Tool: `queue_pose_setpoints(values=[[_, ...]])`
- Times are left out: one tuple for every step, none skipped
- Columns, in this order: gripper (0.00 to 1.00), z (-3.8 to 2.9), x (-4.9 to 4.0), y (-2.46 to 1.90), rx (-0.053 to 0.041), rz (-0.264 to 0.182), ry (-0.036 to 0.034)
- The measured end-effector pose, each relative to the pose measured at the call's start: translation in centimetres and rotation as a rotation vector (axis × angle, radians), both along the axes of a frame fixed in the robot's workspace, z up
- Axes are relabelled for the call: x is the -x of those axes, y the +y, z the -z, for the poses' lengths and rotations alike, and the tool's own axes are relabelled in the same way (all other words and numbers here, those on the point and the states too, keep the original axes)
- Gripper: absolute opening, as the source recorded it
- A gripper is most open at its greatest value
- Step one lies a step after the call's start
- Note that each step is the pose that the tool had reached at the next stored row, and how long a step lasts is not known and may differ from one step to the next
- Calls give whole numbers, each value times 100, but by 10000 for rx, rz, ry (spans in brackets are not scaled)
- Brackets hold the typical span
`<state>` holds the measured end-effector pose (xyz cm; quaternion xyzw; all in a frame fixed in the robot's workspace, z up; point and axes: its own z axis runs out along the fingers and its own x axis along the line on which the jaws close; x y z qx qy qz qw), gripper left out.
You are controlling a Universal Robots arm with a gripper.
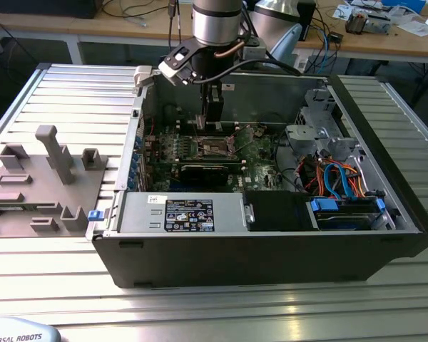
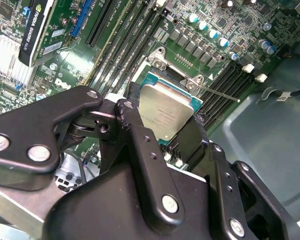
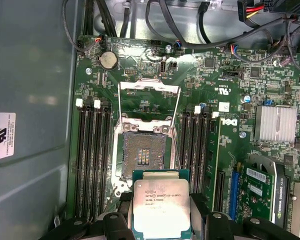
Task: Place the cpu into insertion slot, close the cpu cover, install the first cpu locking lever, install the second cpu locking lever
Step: 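Place the cpu into insertion slot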
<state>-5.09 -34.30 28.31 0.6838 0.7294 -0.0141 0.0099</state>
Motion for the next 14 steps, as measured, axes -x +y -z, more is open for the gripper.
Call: queue_pose_setpoints(values=[[54,1,0,0,-1,0,0],[54,2,0,0,-1,0,0],[54,3,0,0,-1,0,-1],[54,4,0,0,-1,0,-1],[54,6,0,0,-1,0,-1],[54,7,0,0,-1,0,0],[54,17,0,0,-1,0,-1],[54,27,0,0,-1,0,0],[54,28,0,0,-1,0,-1],[54,29,0,0,-1,0,0],[54,31,0,0,-1,0,-1],[54,32,0,0,-1,0,0],[54,33,0,0,0,0,0],[54,35,0,0,-1,1,-1]])
